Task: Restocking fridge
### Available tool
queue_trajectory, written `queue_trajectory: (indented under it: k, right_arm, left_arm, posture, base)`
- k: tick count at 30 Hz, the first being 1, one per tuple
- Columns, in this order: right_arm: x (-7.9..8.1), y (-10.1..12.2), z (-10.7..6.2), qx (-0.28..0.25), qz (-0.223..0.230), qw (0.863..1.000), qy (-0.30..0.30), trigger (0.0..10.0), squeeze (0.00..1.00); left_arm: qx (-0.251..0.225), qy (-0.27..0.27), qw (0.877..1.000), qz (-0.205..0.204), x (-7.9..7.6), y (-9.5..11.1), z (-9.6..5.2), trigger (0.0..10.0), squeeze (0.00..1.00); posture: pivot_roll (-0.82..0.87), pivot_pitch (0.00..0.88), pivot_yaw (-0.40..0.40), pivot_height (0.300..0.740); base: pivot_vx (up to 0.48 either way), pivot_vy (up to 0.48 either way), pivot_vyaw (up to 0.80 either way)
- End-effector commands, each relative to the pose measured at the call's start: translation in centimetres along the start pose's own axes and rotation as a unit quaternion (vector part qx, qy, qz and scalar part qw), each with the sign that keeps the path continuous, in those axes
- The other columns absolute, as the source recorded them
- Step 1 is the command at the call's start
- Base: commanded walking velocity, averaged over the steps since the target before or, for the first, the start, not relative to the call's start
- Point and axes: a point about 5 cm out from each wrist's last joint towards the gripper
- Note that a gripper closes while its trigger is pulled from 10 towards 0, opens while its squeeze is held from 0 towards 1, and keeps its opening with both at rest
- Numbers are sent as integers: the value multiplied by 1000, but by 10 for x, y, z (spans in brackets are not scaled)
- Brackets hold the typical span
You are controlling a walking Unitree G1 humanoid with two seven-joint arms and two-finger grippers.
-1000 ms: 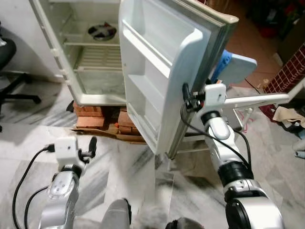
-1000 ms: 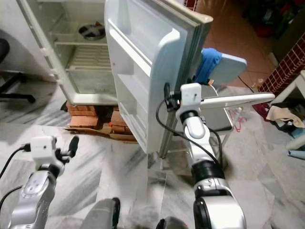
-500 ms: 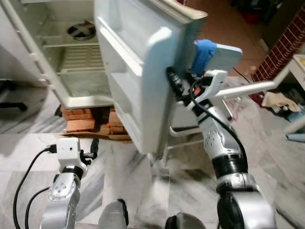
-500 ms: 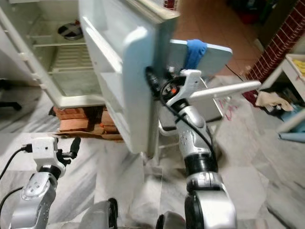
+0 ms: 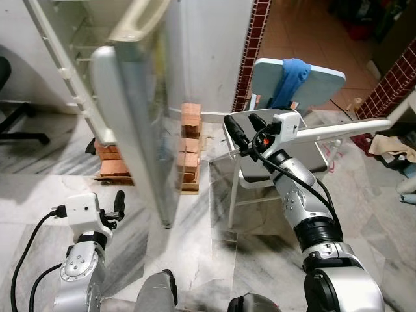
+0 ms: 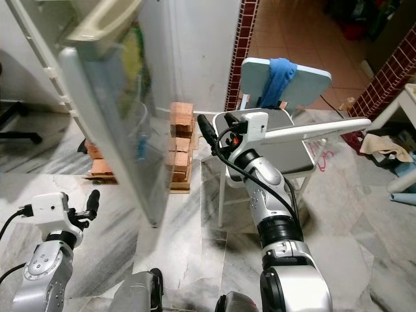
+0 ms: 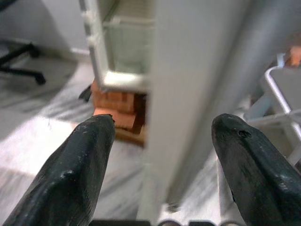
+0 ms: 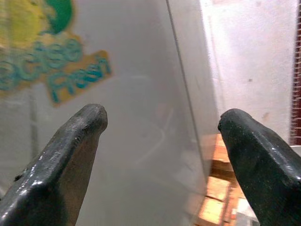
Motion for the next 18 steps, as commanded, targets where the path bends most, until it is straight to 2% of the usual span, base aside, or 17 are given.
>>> queue_trajectory:
  k: [1, 3, 5, 6, 9, 11, 13, 14, 15, 18]
  right_arm:
    - [0, -6, -1, 9, -14, 1000, -12, 10000, 0]
    - [0, -7, -3, 9, -21, 999, -23, 10000, 0]
    - [-1, -12, -9, 27, -72, 995, -64, 10000, 0]
    - [-1, -14, -11, 34, -80, 993, -75, 10000, 0]
    - [-1, -17, -18, 36, -83, 990, -105, 10000, 0]
    - [2, -24, -35, 40, -86, 986, -135, 10000, 0]
    - [5, -26, -39, 38, -84, 987, -135, 10000, 0]
    - [8, -26, -41, 32, -83, 988, -126, 10000, 0]
    - [18, -27, -43, 25, -116, 988, -98, 10000, 0]
    - [22, -27, -41, 25, -126, 987, -93, 10000, 0]
  left_arm:
    - [-10, 6, 1000, 3, 1, 3, -2, 10000, 0]
    - [-15, 5, 1000, 4, 1, 5, -1, 10000, 0]
    - [-23, 10, 1000, 14, 4, 8, 1, 10000, 0]
    - [-22, 12, 1000, 14, 4, 8, 1, 10000, 0]
    - [-22, 12, 999, 23, 4, 8, 1, 10000, 0]
    - [-18, 7, 1000, 21, 3, 5, 0, 10000, 0]
    - [-20, 7, 999, 30, 3, 4, 0, 10000, 0]
    - [-29, 16, 998, 51, 5, 6, 0, 10000, 0]
    - [-37, 31, 996, 71, 9, 5, 0, 10000, 0]
    - [-29, 26, 998, 58, 9, 1, 2, 10000, 0]
  posture:
    - [157, 117, -38, 740]
    - [155, 117, -39, 740]
    - [148, 113, -39, 740]
    - [148, 113, -39, 740]
    - [136, 104, -40, 740]
    - [134, 97, -35, 740]
    - [125, 93, -28, 740]
    - [116, 92, -25, 740]
    - [97, 87, -23, 740]
    - [92, 79, -29, 740]
  base:
    - [0, 0, 0]
    - [0, 0, 0]
    - [0, 0, 0]
    - [0, 0, 0]
    - [0, 0, 0]
    - [0, 480, 0]
    - [0, 480, 0]
    - [0, 480, 0]
    - [0, 480, 0]
    - [0, 480, 0]
Point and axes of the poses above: a point about 5 cm out from each wrist's last joint towards the gripper, its own z axis pointing out of the wrist towards the gripper, its own y axis along the axis of the wrist's last joint, x = y × z, and after that the axes turned 12 degrees about -z, right-handed
